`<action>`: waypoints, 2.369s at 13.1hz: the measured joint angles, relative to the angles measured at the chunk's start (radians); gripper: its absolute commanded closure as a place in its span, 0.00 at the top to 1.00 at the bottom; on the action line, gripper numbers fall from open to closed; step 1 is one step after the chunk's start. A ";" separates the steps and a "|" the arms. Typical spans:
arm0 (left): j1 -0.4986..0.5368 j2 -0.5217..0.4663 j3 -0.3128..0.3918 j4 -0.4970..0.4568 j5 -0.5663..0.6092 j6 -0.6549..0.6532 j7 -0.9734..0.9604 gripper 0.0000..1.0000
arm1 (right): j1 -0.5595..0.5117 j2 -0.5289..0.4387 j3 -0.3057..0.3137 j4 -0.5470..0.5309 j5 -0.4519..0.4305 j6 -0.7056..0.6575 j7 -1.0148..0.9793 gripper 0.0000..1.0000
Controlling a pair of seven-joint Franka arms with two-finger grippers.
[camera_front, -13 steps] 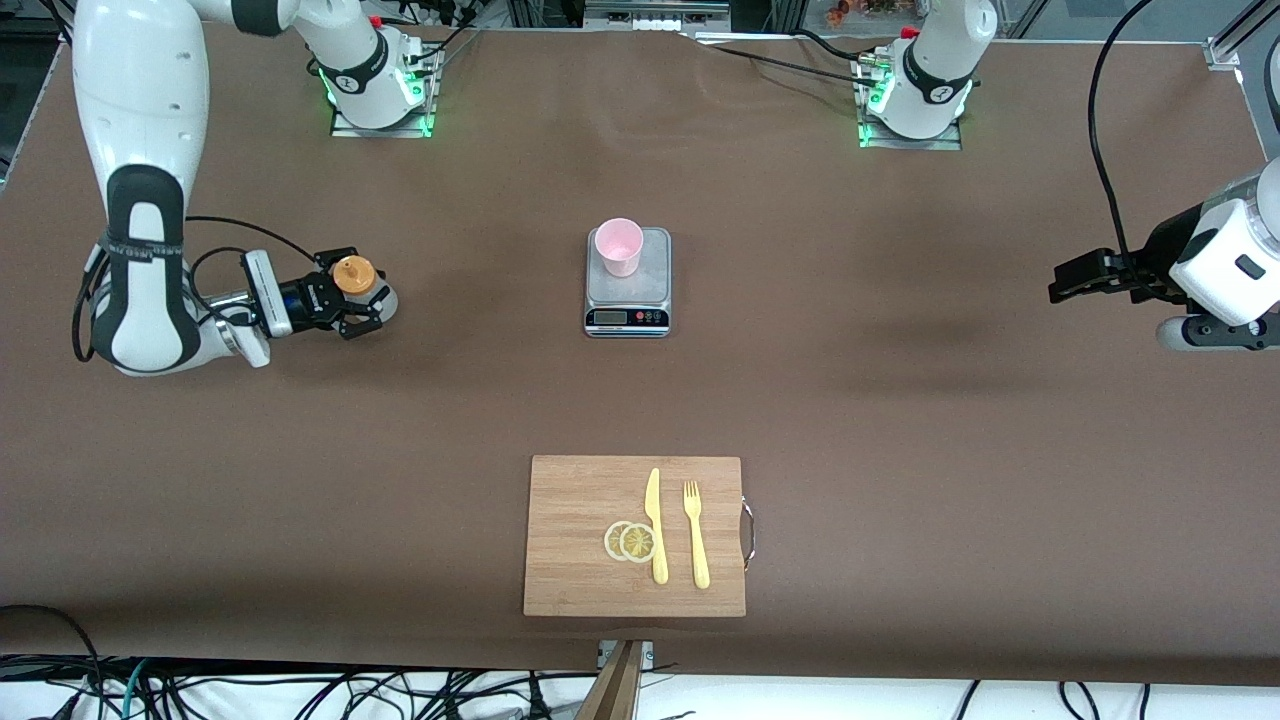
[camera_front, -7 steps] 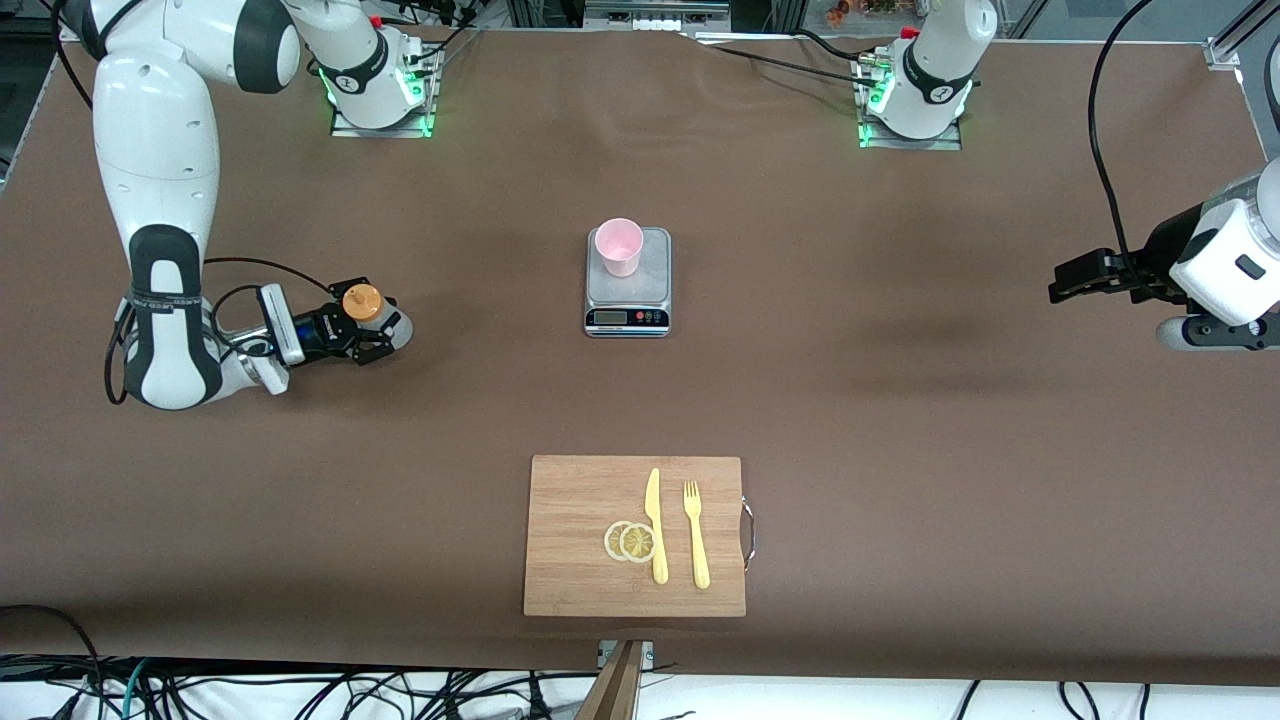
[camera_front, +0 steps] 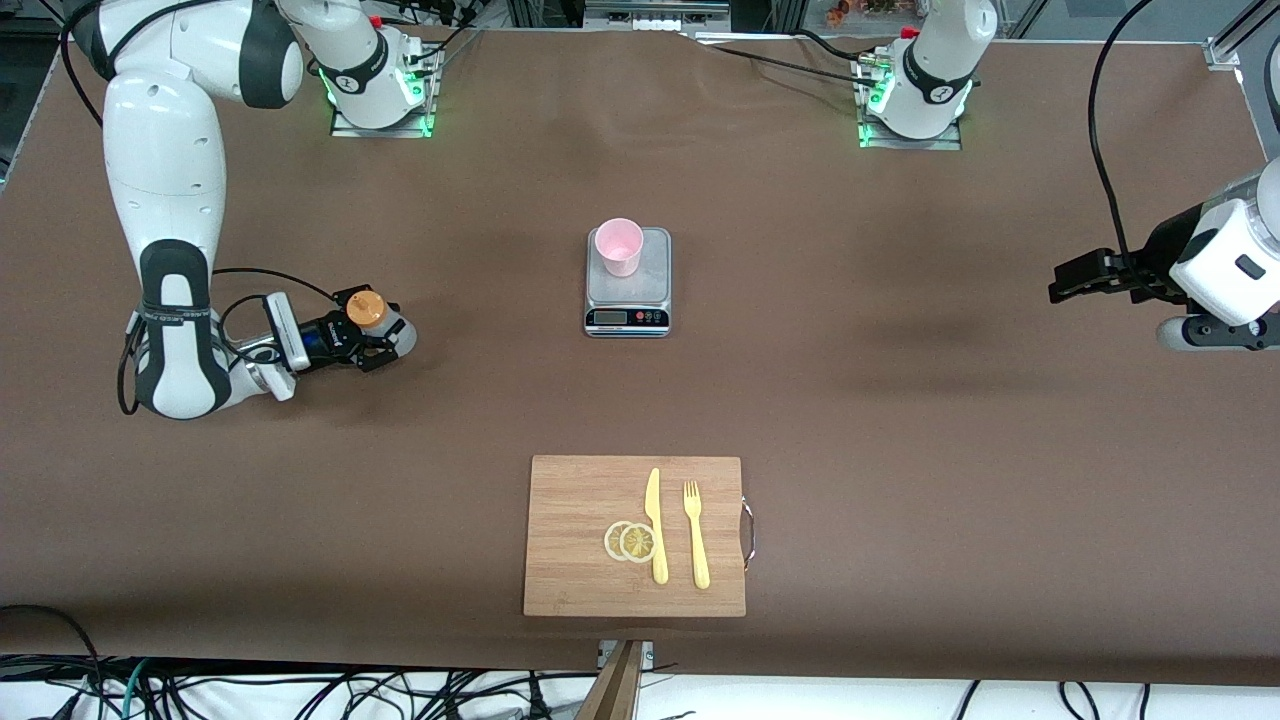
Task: Add sauce to pink cup with both arms
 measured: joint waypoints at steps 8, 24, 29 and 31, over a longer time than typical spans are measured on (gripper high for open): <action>0.000 0.000 0.000 0.000 0.000 0.000 0.000 1.00 | -0.014 -0.006 -0.137 0.060 -0.023 -0.007 0.083 1.00; 0.000 0.000 0.000 0.000 0.000 0.000 0.000 1.00 | 0.217 -0.193 -0.595 0.300 -0.100 -0.300 1.169 1.00; 0.000 0.000 0.000 0.001 0.000 0.000 0.000 1.00 | 0.206 -0.360 -0.386 0.368 -0.399 -0.087 1.598 1.00; 0.000 0.000 0.000 0.001 0.000 0.000 0.000 1.00 | 0.170 -0.448 -0.199 0.367 -0.603 0.040 1.757 1.00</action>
